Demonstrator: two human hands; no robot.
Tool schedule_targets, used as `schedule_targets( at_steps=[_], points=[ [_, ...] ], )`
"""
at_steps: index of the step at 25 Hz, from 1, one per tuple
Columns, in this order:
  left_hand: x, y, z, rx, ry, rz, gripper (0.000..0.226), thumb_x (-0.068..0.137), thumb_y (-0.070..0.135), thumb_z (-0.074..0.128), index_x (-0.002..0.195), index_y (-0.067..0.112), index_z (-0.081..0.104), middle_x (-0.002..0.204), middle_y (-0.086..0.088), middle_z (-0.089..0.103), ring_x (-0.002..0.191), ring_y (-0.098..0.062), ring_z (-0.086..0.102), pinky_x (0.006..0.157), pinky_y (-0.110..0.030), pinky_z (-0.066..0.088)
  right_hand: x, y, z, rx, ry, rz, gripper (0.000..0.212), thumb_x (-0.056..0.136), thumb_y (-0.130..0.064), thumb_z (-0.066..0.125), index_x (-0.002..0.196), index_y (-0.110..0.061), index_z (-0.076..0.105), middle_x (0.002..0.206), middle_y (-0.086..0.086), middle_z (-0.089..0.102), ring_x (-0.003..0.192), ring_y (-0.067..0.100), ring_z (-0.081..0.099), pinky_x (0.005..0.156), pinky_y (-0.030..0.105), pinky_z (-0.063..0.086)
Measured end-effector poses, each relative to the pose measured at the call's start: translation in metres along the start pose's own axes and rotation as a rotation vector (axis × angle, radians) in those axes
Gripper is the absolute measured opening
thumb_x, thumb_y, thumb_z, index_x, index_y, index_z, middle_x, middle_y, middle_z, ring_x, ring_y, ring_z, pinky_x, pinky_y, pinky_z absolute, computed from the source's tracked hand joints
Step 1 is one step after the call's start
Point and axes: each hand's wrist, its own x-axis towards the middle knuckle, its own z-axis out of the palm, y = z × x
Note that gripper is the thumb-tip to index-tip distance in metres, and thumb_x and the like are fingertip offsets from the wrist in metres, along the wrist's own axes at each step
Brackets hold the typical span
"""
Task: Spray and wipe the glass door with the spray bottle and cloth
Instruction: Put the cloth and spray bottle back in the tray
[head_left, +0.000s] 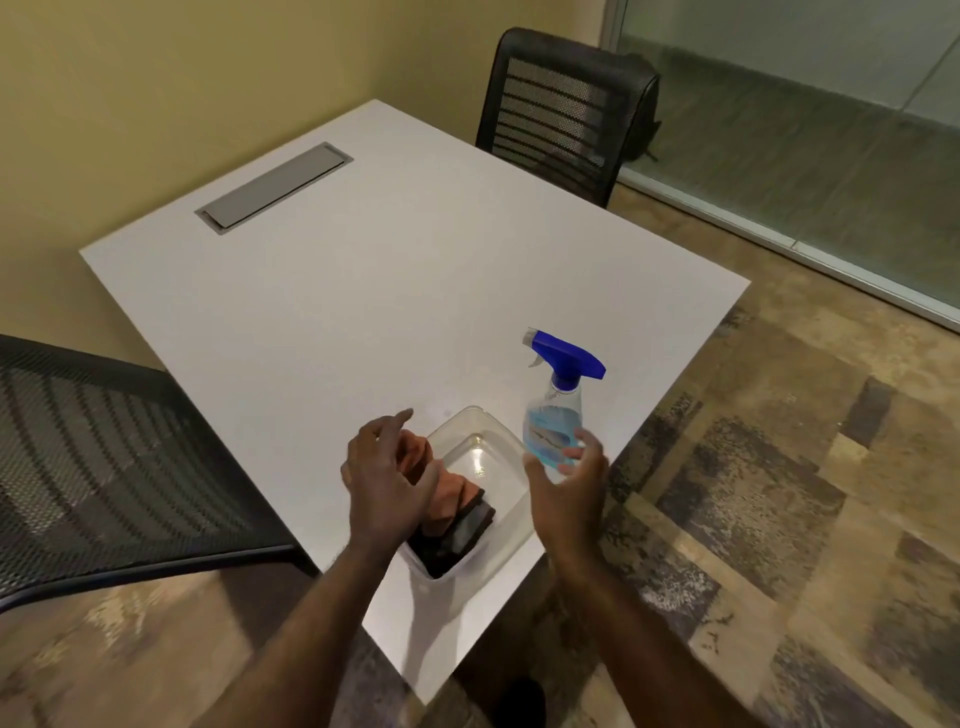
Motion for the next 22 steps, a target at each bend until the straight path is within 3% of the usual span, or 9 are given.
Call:
schedule_targets(
  at_steps=[2, 4, 7, 10, 14, 18, 22],
  points=[
    [0.003, 0.022, 0.009, -0.013, -0.077, 0.127, 0.068, 0.076, 0.043, 0.075, 0.139, 0.030, 0.051, 0.136, 0.001, 0.054, 0.128, -0.021, 0.049, 0.108, -0.046, 0.039, 0.020, -0.009, -0.016, -0.050, 0.092, -0.175, 0.079, 0.077, -0.023, 0.079, 0.140, -0.021, 0.032, 0.136, 0.007, 0.041, 0.118, 0.016, 0.047, 0.091, 0.032, 0.050],
    [0.011, 0.049, 0.024, -0.024, -0.241, 0.173, 0.076, 0.081, 0.048, 0.074, 0.147, 0.030, 0.041, 0.151, 0.002, 0.048, 0.139, -0.019, 0.043, 0.119, -0.048, 0.034, 0.045, -0.020, -0.025, -0.106, 0.048, -0.276, 0.084, 0.076, -0.031, 0.080, 0.142, -0.022, 0.031, 0.143, 0.006, 0.040, 0.124, 0.018, 0.045, 0.095, 0.032, 0.045],
    [0.027, 0.088, 0.046, 0.089, -0.498, 0.101, 0.090, 0.086, 0.057, 0.068, 0.157, 0.027, 0.022, 0.167, 0.001, 0.026, 0.153, -0.019, 0.026, 0.128, -0.051, 0.009, 0.076, -0.033, -0.028, -0.126, -0.124, -0.316, 0.082, 0.075, -0.042, 0.079, 0.141, -0.022, 0.036, 0.146, 0.002, 0.044, 0.129, 0.019, 0.045, 0.099, 0.030, 0.040],
    [0.034, 0.113, 0.061, 0.141, -0.624, 0.093, 0.089, 0.091, 0.058, 0.060, 0.160, 0.022, 0.015, 0.167, 0.001, 0.024, 0.154, -0.019, 0.025, 0.128, -0.051, -0.001, 0.087, -0.029, -0.024, -0.178, -0.196, -0.261, 0.071, 0.075, -0.042, 0.079, 0.134, -0.017, 0.047, 0.134, 0.003, 0.057, 0.121, 0.021, 0.054, 0.089, 0.022, 0.038],
    [0.032, 0.129, 0.070, 0.064, -0.625, 0.107, 0.068, 0.099, 0.043, 0.054, 0.157, 0.019, 0.028, 0.156, -0.001, 0.048, 0.145, -0.021, 0.042, 0.128, -0.055, 0.001, 0.085, -0.027, -0.020, -0.244, -0.131, -0.268, 0.046, 0.081, -0.031, 0.076, 0.118, -0.009, 0.059, 0.105, 0.003, 0.069, 0.103, 0.023, 0.066, 0.076, 0.017, 0.040],
    [0.031, 0.132, 0.063, -0.021, -0.524, 0.114, 0.056, 0.101, 0.032, 0.055, 0.152, 0.017, 0.039, 0.145, -0.002, 0.059, 0.137, -0.023, 0.051, 0.126, -0.056, 0.007, 0.068, -0.043, -0.027, -0.248, -0.085, -0.364, 0.045, 0.082, -0.030, 0.075, 0.117, -0.008, 0.060, 0.103, 0.006, 0.071, 0.089, 0.015, 0.062, 0.077, 0.021, 0.042],
    [0.037, 0.135, 0.037, -0.065, -0.407, 0.159, 0.054, 0.098, 0.037, 0.059, 0.146, 0.015, 0.047, 0.143, -0.001, 0.062, 0.135, -0.021, 0.054, 0.127, -0.058, 0.005, 0.047, -0.079, -0.030, -0.220, -0.055, -0.507, 0.042, 0.082, -0.033, 0.076, 0.113, -0.009, 0.062, 0.091, -0.005, 0.064, 0.082, 0.010, 0.059, 0.069, 0.012, 0.039]
  ],
)
